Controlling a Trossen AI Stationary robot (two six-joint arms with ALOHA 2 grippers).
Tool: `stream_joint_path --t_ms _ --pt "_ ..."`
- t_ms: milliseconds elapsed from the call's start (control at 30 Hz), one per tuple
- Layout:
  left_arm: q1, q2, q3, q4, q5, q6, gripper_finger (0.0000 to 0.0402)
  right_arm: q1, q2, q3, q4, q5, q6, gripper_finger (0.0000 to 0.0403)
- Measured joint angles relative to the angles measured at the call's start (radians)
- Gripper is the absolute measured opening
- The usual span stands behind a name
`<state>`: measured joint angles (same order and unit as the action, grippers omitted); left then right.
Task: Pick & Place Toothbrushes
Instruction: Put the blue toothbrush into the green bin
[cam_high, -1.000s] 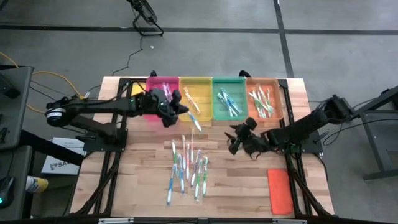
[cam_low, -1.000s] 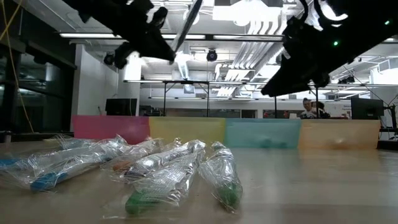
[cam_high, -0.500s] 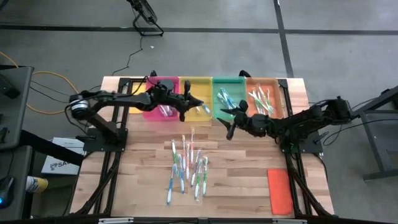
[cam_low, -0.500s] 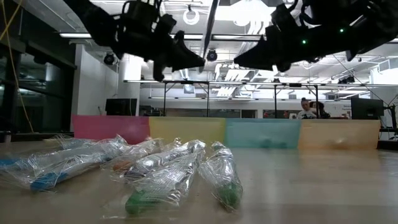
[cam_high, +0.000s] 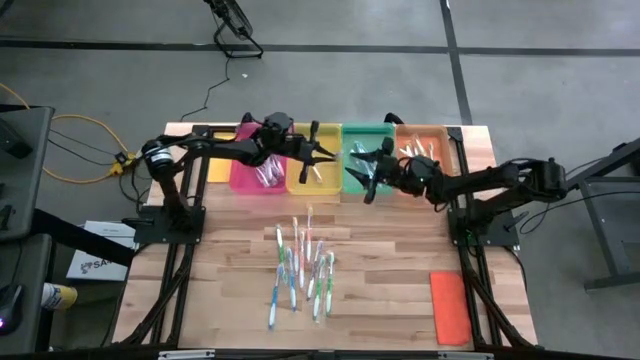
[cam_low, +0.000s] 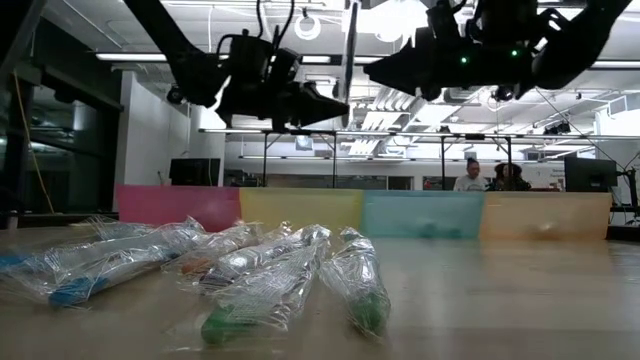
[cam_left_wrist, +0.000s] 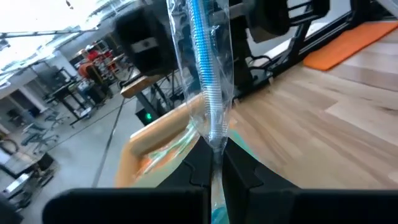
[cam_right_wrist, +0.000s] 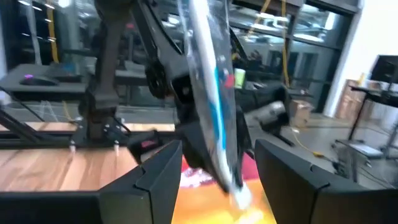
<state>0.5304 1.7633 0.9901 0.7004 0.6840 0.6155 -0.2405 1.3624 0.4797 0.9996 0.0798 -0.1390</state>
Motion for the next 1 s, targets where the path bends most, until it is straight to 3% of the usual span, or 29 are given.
stream_joint_path --t_ms 300,567,1000 --pt "0.0 0.113 0.111 -0.003 0.034 -0.023 0.0006 -0.102 0.0 0.035 -0.007 -0.184 0.018 0.0197" --pt "0.0 0.14 0.144 -0.039 0.043 -0.021 0.0006 -0.136 0.0 0.04 0.021 -0.226 0.037 0.0193" --pt "0.0 0.14 0.143 -0.045 0.041 -0.021 0.0009 -0.148 0.0 0.04 0.082 -0.249 0.065 0.0087"
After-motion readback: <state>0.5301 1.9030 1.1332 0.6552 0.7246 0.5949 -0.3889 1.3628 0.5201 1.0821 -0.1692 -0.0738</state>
